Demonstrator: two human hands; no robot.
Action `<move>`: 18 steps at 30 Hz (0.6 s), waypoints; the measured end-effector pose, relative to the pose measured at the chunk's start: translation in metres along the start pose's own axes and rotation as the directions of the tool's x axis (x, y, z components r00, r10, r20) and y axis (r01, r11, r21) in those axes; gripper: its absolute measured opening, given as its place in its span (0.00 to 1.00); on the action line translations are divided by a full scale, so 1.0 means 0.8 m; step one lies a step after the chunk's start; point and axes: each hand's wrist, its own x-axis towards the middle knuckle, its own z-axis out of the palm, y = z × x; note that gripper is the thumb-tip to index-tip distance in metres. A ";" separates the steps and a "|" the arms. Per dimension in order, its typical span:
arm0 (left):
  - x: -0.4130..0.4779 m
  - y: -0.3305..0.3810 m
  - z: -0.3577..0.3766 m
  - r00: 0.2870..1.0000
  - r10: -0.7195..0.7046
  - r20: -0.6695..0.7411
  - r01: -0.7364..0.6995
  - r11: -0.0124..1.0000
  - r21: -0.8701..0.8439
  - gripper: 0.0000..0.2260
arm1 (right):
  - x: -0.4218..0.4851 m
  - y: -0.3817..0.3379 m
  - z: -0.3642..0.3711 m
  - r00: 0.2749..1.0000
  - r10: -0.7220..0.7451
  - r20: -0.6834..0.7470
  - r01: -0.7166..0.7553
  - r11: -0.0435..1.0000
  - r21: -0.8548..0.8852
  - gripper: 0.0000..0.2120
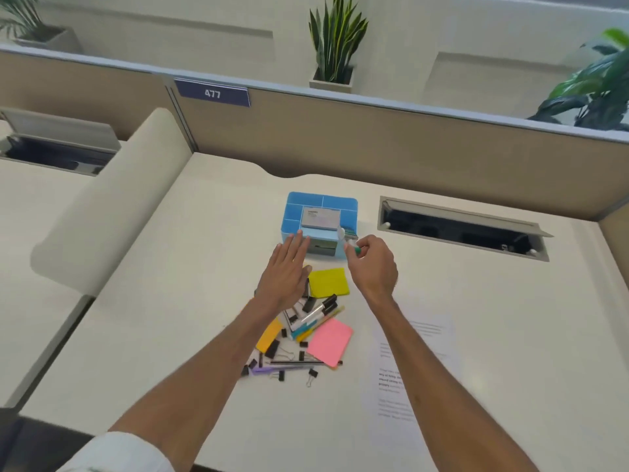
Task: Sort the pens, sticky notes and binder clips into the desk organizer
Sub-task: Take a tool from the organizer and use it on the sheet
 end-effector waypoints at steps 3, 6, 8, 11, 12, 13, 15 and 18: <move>0.021 -0.022 -0.005 1.000 0.007 -0.024 -0.007 1.000 -0.001 0.30 | 0.020 -0.020 0.024 0.997 -0.076 -0.030 0.074 0.996 -0.053 0.13; 0.038 -0.036 -0.008 0.998 0.000 -0.070 -0.004 0.999 -0.053 0.30 | 0.038 -0.035 0.046 0.989 -0.139 -0.048 0.135 0.987 -0.088 0.13; 0.048 -0.044 -0.008 0.997 -0.018 -0.072 0.012 0.997 -0.082 0.30 | 0.047 -0.040 0.060 0.983 -0.173 -0.063 0.164 0.979 -0.118 0.13; 0.058 -0.054 -0.006 0.998 -0.022 -0.063 0.016 0.996 -0.089 0.30 | 0.056 -0.041 0.081 0.973 -0.216 -0.087 0.202 0.969 -0.145 0.14; 0.060 -0.057 -0.006 0.998 -0.023 -0.060 0.017 0.995 -0.097 0.30 | 0.058 -0.041 0.087 0.969 -0.229 -0.097 0.213 0.965 -0.152 0.15; 0.062 -0.060 -0.005 0.998 -0.024 -0.060 0.018 0.994 -0.107 0.30 | 0.059 -0.040 0.091 0.964 -0.243 -0.105 0.224 0.961 -0.162 0.16; 0.065 -0.064 -0.004 0.998 -0.027 -0.059 0.019 0.991 -0.132 0.31 | 0.060 -0.039 0.099 0.955 -0.270 -0.119 0.244 0.950 -0.195 0.17; 0.069 -0.069 -0.002 0.999 -0.010 -0.047 0.002 0.989 -0.151 0.31 | 0.061 -0.037 0.108 0.945 -0.302 -0.127 0.263 0.931 -0.252 0.19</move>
